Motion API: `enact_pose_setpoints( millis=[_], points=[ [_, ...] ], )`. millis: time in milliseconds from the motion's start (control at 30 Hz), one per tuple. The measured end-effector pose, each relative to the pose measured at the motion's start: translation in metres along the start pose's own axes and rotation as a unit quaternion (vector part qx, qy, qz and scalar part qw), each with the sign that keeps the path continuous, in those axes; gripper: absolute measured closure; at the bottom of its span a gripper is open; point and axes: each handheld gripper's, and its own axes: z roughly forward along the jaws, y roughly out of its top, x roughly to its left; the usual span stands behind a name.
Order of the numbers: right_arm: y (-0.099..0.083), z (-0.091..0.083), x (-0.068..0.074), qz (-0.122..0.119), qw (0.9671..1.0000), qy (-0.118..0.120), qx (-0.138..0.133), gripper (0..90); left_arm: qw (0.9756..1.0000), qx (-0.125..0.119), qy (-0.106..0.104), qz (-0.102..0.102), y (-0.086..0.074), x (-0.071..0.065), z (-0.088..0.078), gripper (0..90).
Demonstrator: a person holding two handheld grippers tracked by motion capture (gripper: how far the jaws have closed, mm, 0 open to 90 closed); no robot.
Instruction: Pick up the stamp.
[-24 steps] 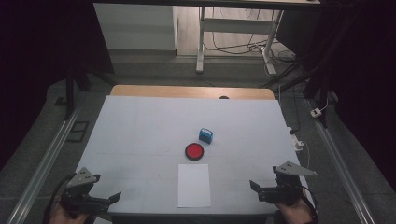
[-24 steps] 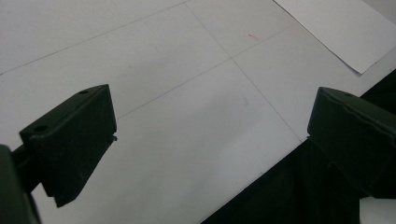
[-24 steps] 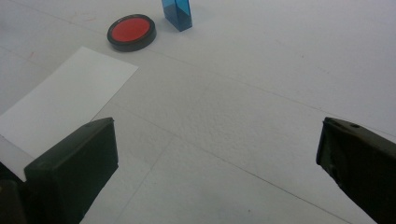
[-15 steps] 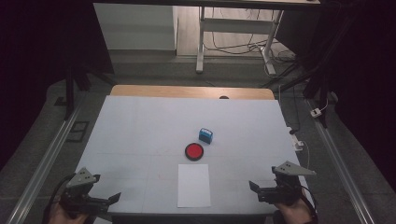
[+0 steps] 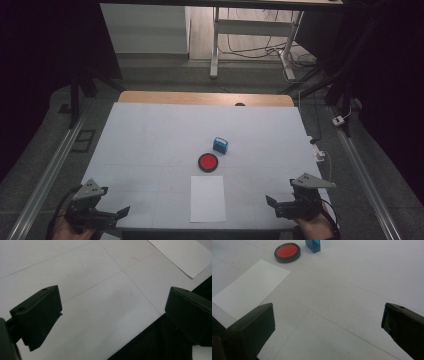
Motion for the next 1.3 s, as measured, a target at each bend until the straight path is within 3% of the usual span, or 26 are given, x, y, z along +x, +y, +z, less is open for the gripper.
enact_pose_setpoints(
  millis=[400,500,800,1067,1300],
  points=[
    [0.002,-0.003,0.0,-0.011,0.9998,-0.012,-0.008,0.0,0.9999,0.003,0.0,-0.011,0.0,0.002,0.001,1.3],
    [0.003,-0.003,-0.001,-0.009,0.9999,-0.006,-0.009,0.0,0.9999,0.005,0.0,-0.011,0.001,0.002,0.001,1.4],
    [0.011,0.003,0.009,-0.044,0.999,0.008,0.002,0.0,0.9999,0.006,0.0,-0.015,0.001,0.003,0.002,1.7],
    [0.024,0.015,0.013,-0.069,0.9971,0.034,0.005,0.0,0.9999,0.015,0.003,-0.004,0.002,0.0,0.003,1.7],
    [0.035,0.027,0.013,-0.066,0.9966,0.05,0.0,0.0,0.9999,0.012,0.003,-0.005,0.002,0.0,0.003,1.7]
  ],
)
